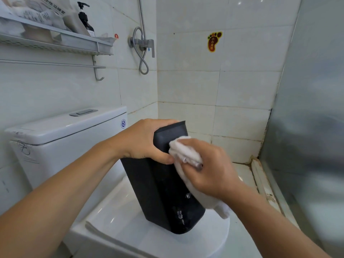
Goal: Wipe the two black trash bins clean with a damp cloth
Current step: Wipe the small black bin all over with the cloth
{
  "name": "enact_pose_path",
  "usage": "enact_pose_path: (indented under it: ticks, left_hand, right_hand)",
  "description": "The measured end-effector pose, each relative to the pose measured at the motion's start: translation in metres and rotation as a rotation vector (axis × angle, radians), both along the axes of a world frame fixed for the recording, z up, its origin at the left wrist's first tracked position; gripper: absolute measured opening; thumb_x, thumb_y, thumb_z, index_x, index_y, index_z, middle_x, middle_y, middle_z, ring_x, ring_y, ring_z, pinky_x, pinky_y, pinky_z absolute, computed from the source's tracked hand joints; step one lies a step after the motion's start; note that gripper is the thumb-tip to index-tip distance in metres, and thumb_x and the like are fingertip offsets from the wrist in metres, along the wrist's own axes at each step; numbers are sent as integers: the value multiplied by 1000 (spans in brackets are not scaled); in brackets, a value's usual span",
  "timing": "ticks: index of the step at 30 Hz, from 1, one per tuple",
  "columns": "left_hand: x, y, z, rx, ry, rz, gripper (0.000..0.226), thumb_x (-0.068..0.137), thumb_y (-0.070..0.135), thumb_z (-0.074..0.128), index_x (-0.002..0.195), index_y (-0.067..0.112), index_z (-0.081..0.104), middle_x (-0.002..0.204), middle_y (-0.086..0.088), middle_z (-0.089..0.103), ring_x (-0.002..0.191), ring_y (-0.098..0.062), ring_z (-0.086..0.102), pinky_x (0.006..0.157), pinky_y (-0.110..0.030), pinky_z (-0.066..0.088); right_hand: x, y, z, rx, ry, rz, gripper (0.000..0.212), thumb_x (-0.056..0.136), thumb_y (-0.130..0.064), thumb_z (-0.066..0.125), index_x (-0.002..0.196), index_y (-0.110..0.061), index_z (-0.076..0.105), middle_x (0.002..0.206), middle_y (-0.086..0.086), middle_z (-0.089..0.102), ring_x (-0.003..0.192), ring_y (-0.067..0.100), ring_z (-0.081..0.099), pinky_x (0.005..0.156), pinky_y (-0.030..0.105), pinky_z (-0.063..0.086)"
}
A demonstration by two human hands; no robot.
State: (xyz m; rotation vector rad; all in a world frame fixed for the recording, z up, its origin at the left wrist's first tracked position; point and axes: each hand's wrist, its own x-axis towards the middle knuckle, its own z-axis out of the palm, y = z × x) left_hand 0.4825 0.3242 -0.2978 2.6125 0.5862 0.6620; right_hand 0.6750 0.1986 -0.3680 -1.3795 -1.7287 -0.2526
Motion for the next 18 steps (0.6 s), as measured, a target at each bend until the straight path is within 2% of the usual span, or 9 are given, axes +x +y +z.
enact_pose_path:
  ticks: [3, 8, 10, 13, 18]
  left_hand:
    - [-5, 1, -3, -28, -12, 1, 85, 68, 21, 98, 142, 37, 61, 124, 24, 71, 117, 3, 66, 102, -24, 52]
    - [-5, 4, -3, -50, -7, 29, 95, 67, 26, 100, 150, 36, 55, 131, 30, 67, 120, 9, 62, 106, -25, 52]
    - [-3, 2, -2, -47, 1, 12, 94, 68, 25, 99, 150, 38, 55, 130, 30, 67, 119, 9, 63, 103, -21, 51]
    - [0, -2, -2, -31, 12, -33, 87, 71, 20, 97, 145, 41, 57, 124, 27, 71, 115, 5, 66, 95, -13, 51]
    - [-6, 1, -3, -43, -19, -26, 85, 70, 16, 97, 138, 48, 59, 123, 28, 71, 114, 5, 67, 95, -14, 52]
  right_hand:
    - [3, 1, -3, -21, -45, -2, 36, 85, -31, 66, 119, -42, 64, 94, -21, 70, 81, 8, 66, 65, 37, 55]
    - [23, 17, 2, -18, 133, -170, 23, 90, -37, 62, 112, -43, 65, 87, -21, 71, 81, 6, 68, 70, 39, 57]
    - [21, 19, 9, -2, 156, -161, 24, 89, -42, 59, 112, -42, 66, 89, -20, 72, 83, 7, 69, 72, 40, 57]
    - [19, 22, 28, 43, 180, -123, 23, 92, -35, 66, 114, -39, 68, 92, -21, 73, 87, 5, 70, 75, 38, 57]
    - [18, 19, 13, 30, 128, -52, 30, 89, -29, 68, 117, -40, 65, 93, -20, 73, 85, 6, 70, 72, 38, 58]
